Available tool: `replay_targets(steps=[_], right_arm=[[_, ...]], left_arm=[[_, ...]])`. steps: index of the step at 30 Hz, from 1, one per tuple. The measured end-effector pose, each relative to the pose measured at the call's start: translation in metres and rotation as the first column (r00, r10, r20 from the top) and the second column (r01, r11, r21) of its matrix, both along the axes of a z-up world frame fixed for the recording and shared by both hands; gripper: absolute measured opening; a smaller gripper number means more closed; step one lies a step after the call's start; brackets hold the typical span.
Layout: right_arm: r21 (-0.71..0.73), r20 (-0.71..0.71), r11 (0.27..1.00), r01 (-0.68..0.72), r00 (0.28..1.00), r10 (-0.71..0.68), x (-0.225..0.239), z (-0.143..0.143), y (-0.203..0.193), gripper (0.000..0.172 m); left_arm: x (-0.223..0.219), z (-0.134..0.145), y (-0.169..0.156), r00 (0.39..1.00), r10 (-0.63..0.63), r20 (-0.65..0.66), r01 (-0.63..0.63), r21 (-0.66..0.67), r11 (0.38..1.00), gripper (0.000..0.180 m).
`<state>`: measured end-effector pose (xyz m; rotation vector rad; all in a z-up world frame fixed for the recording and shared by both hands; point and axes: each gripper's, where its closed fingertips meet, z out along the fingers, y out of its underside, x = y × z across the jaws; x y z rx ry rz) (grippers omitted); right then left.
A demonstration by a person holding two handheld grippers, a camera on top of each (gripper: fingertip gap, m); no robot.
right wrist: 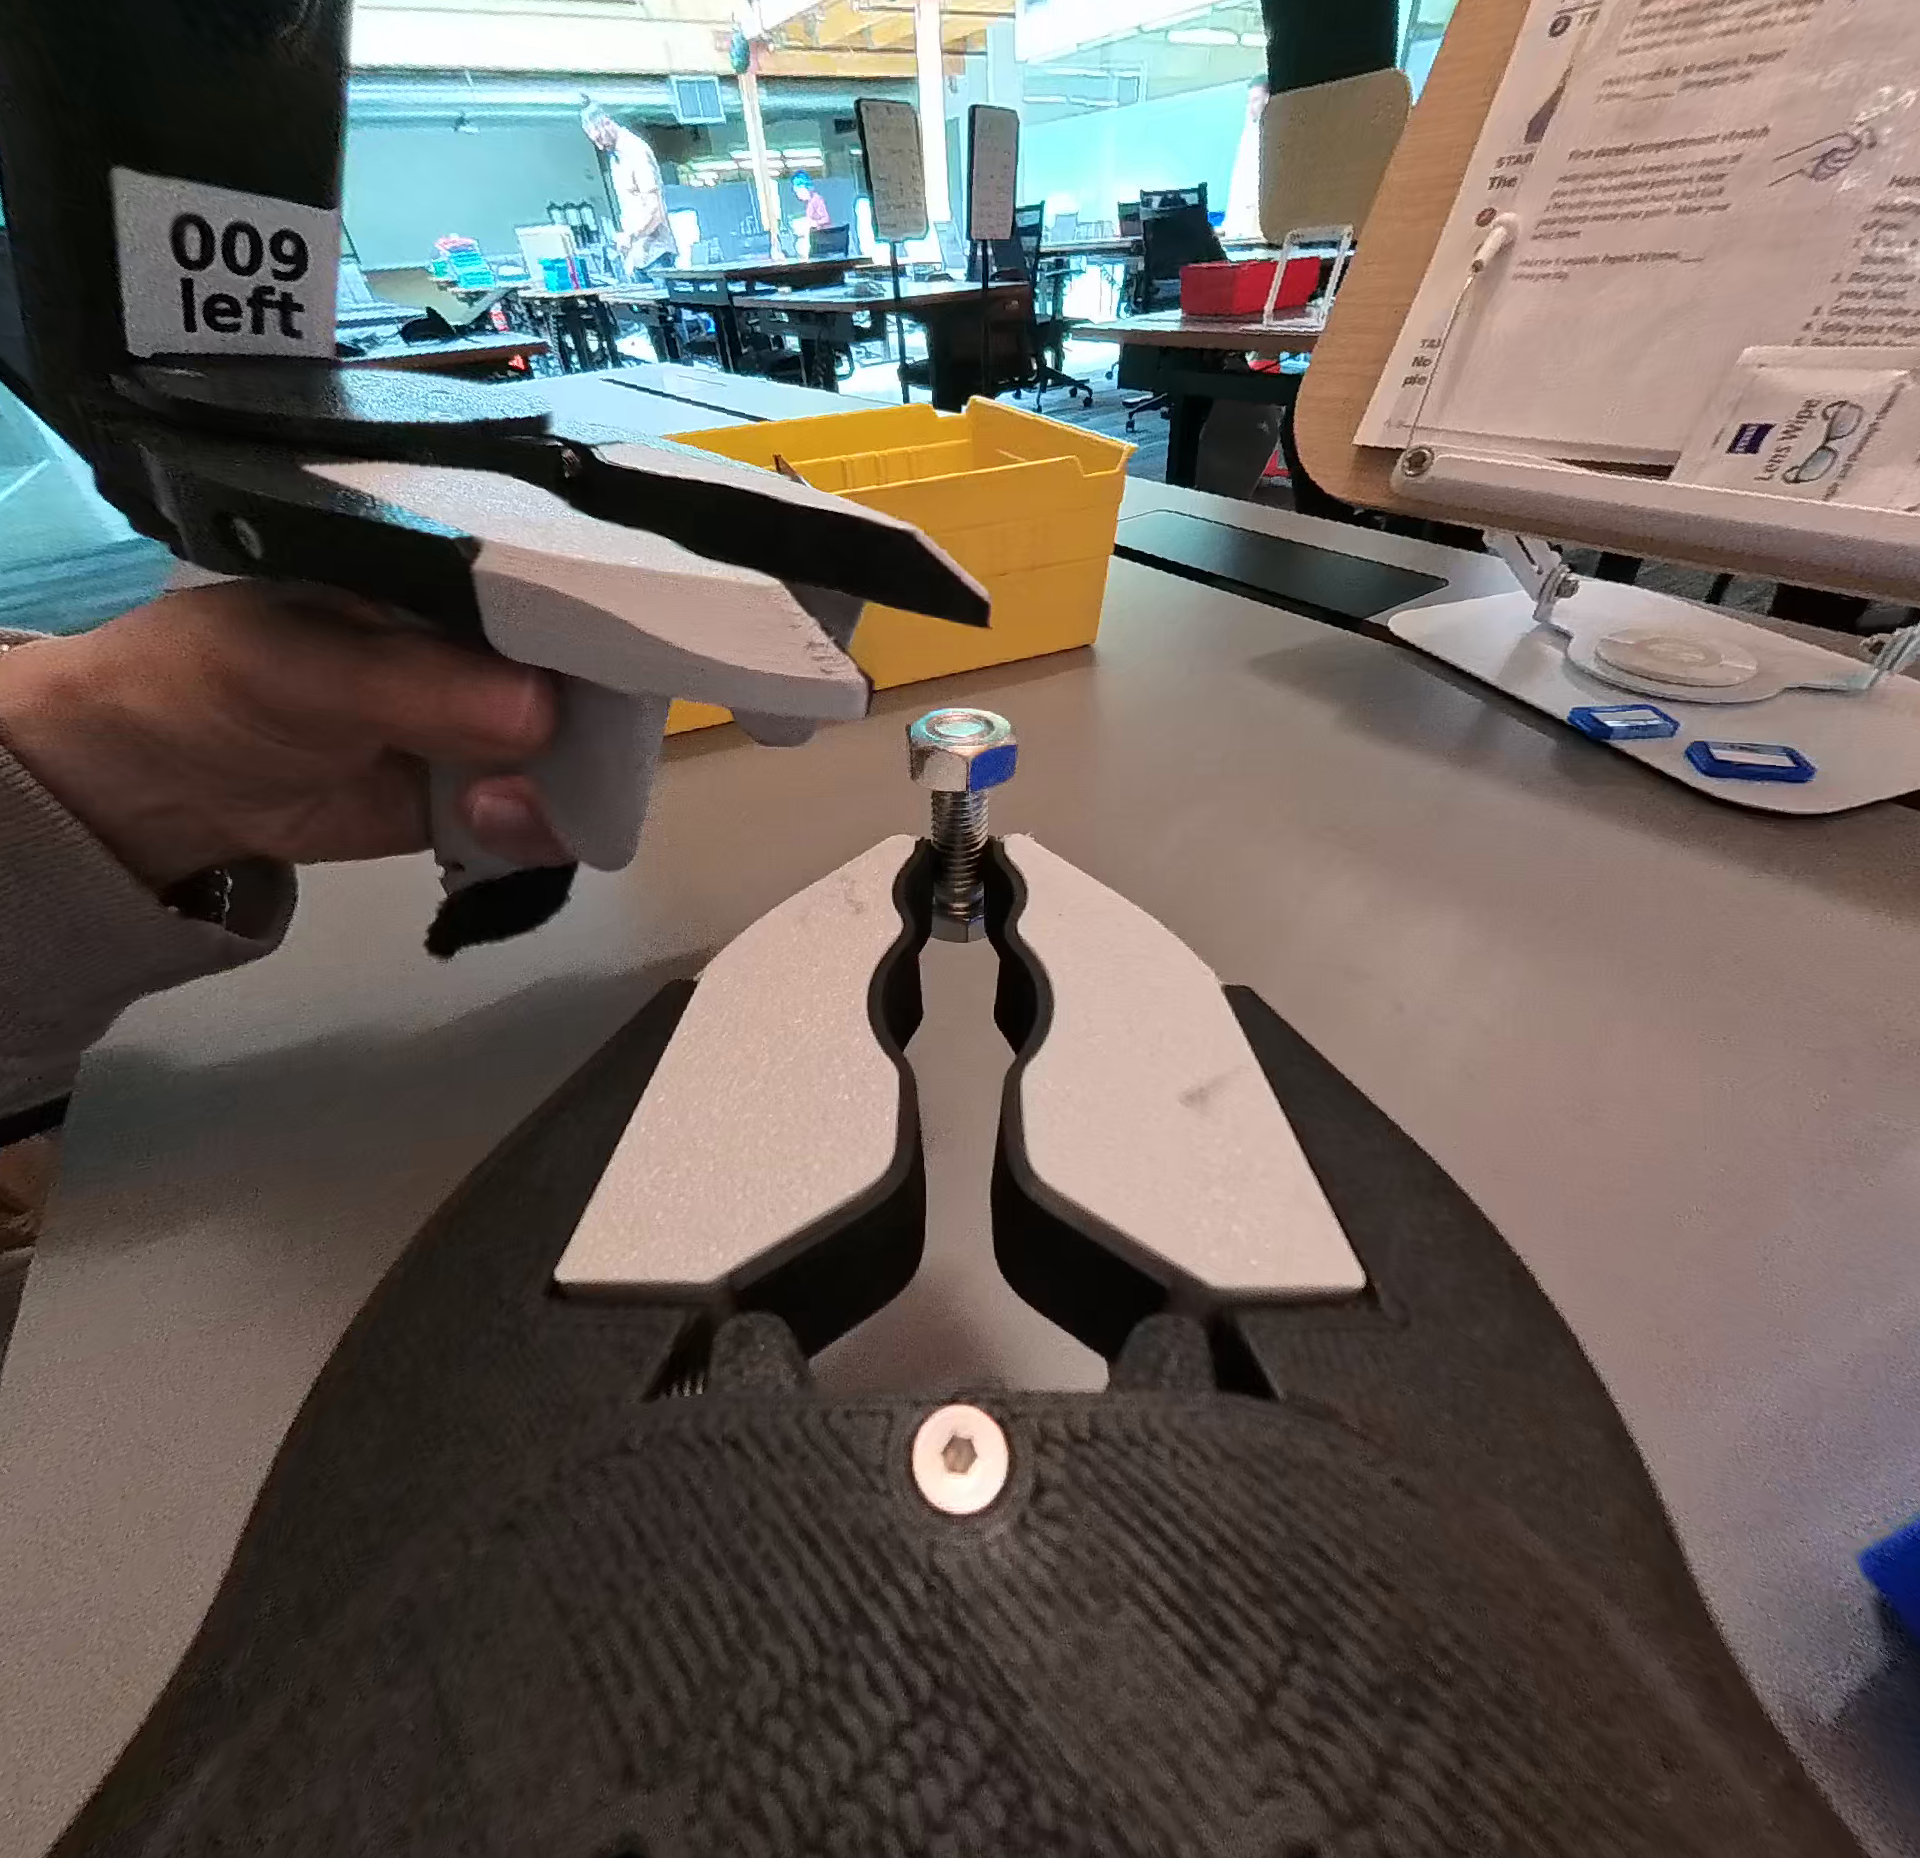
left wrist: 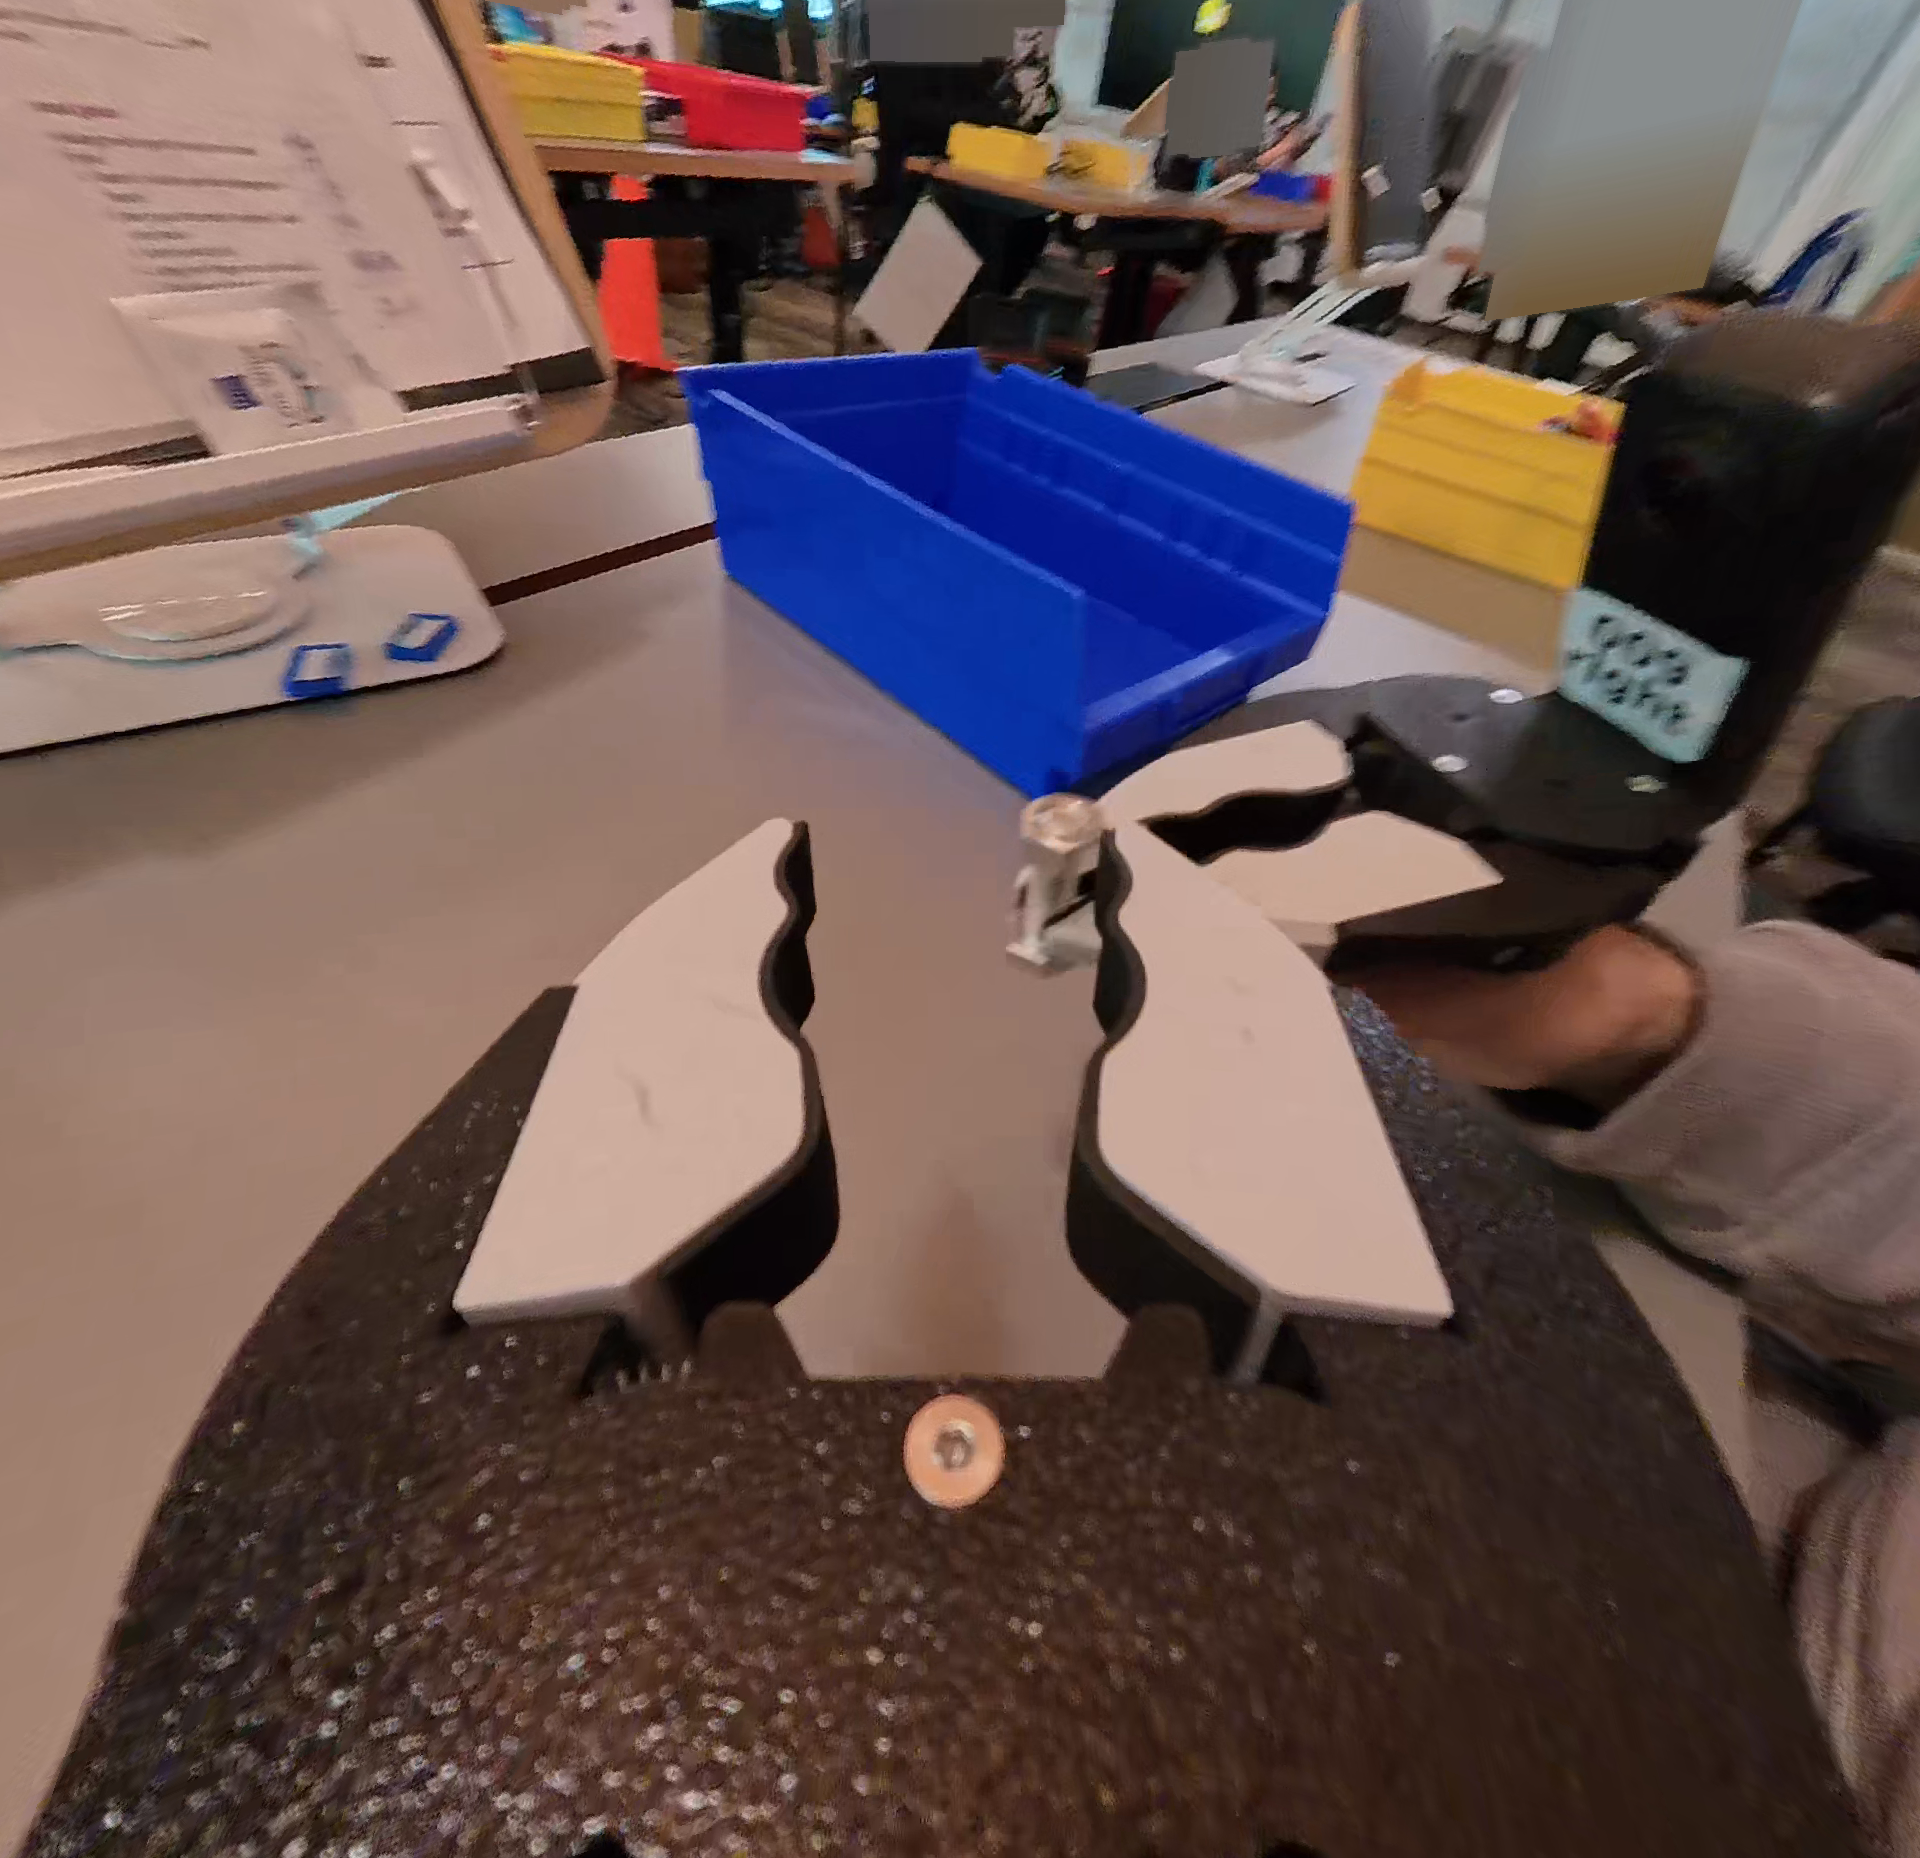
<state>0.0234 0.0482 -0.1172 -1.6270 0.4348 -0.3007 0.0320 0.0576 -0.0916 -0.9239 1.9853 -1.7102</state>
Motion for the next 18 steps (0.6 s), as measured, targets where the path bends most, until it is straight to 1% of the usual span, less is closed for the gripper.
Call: replay_targets(steps=[2,5,7,8,9,11,13,15,18], right_arm=[[0.001,0.0,1.0,-0.008,1.0,0.008,-0.002,0.0,0.003,0.009],[0.013,-0.001,1.0,-0.009,1.0,0.009,-0.003,0.002,0.003,0.009],[0.015,-0.008,1.0,-0.001,1.0,0.001,-0.001,0.002,0.0,0.009],[0.017,-0.011,1.0,0.009,1.0,-0.009,0.001,0.002,-0.002,0.009],[0.026,-0.013,1.0,0.009,1.0,-0.008,0.002,0.003,-0.003,0.009],[0.036,-0.025,0.999,0.01,1.0,-0.009,0.003,0.003,-0.005,0.009],[0.035,-0.025,0.999,0.01,1.0,-0.009,0.004,0.003,-0.005,0.009],[0.039,-0.028,0.999,0.005,1.0,-0.004,0.002,0.003,-0.003,0.009],[0.048,-0.03,0.999,-0.005,1.0,0.006,0.0,0.004,-0.001,0.009]], left_arm=[[-0.001,0.0,-0.007,1.0,-0.012,0.004,0.012,-0.002,1.0,0.051],[0.004,-0.005,-0.006,1.0,0.009,0.0,-0.009,0.025,1.0,0.051],[0.006,-0.006,0.0,0.999,0.035,-0.001,-0.035,0.026,0.999,0.053],[0.009,-0.008,0.007,0.998,0.069,-0.001,-0.069,0.042,0.997,0.052],[0.013,-0.009,0.016,0.994,0.113,0.006,-0.113,0.063,0.992,0.045],[0.016,-0.008,0.024,0.989,0.147,0.013,-0.148,0.063,0.987,0.045],[0.012,-0.002,0.018,0.994,0.112,0.004,-0.112,0.013,0.994,0.051],[0.007,0.002,0.006,0.998,0.057,0.004,-0.057,-0.018,0.998,0.051],[0.004,-0.002,-0.006,1.0,0.02,-0.002,-0.02,-0.002,1.0,0.054]])
